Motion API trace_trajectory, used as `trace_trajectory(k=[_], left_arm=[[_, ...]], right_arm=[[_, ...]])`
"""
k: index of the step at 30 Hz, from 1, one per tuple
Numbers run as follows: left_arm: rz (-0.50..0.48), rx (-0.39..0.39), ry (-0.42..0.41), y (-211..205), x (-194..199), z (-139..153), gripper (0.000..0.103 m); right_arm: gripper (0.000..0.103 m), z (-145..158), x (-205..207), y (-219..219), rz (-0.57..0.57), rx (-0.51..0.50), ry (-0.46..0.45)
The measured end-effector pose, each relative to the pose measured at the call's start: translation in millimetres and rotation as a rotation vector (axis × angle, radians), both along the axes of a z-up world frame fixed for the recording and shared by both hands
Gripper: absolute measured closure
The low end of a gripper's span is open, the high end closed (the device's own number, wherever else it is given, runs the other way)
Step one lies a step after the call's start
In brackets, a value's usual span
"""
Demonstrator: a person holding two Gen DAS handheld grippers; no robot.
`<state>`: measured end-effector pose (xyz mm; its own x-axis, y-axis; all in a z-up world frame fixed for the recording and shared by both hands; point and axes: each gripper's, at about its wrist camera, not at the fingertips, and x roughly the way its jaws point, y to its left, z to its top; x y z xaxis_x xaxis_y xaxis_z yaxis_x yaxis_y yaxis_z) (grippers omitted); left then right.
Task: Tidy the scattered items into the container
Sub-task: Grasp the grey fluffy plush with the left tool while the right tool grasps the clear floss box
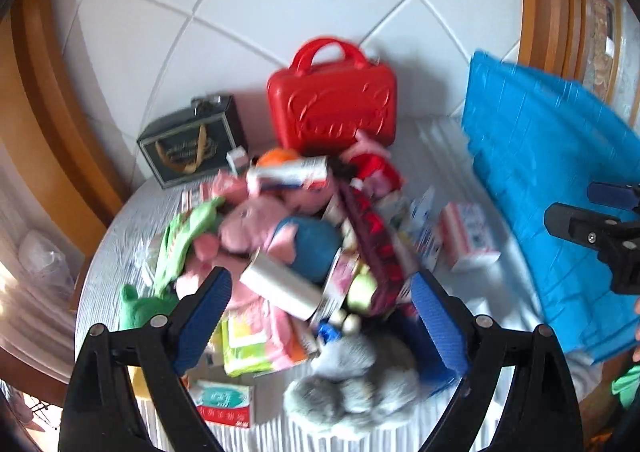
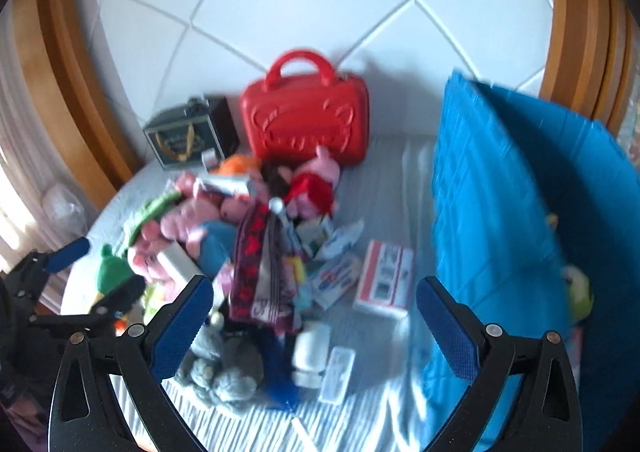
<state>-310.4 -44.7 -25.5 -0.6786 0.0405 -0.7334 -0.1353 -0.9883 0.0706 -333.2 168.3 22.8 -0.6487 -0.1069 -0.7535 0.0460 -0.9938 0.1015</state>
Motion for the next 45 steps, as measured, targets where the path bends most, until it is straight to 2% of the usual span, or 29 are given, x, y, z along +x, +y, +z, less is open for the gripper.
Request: trace_trajectory(k=[5,11,13,18,21,24,25,27,32,33,34,35,41,45], left_arm=[[-0.005,0.038,-0.114,-24,9,-69,0.011],[0.044,0.090,-0.242,-38,24,-142,0.011],[0.061,0.114,-0.277,-42,29,-161,0.012],[0.082,0.134,-0.355,-42,34,-193,0.024],[0.092,0.123,-0.376,-39,33,-205,0.026],[0.094,0.121,-0.363,-39,31,-212,0.026],[0.094,0.116,-0.359,-37,31,-213,0.026],[0.083,0.110,-0.361,-34,30,-217,0.026],[0.073,0.133,-0.372,-31,27,-223,0.027],[0.066,0.138,-0.371,-30,27,-223,0.033],[0.060,0.147,-0.374,-30,26,-223,0.034],[0.060,0.147,-0.370,-29,26,-222,0.037],[0.076,0.163,-0.353,-34,28,-218,0.049],[0.093,0.143,-0.331,-35,36,-211,0.055]], right_arm=[[0.000,-86,1,-15,-0.053,0.000,-0.158],[0.000,-167,9,-9,-0.130,0.031,-0.286],[0.000,-182,13,-4,-0.149,0.035,-0.312],[0.000,-209,20,4,-0.146,0.016,-0.356],[0.000,-220,19,8,-0.144,-0.019,-0.374],[0.003,-228,16,11,-0.138,-0.033,-0.384],[0.006,-230,16,11,-0.137,-0.029,-0.383],[0.022,-234,12,11,-0.139,-0.025,-0.392],[0.030,-242,6,13,-0.145,-0.049,-0.392],[0.036,-243,5,13,-0.144,-0.053,-0.390],[0.043,-243,3,13,-0.141,-0.052,-0.388],[0.059,-244,1,14,-0.142,-0.047,-0.391],[0.061,-253,-4,18,-0.148,-0.064,-0.389],[0.062,-260,-8,18,-0.145,-0.065,-0.401]])
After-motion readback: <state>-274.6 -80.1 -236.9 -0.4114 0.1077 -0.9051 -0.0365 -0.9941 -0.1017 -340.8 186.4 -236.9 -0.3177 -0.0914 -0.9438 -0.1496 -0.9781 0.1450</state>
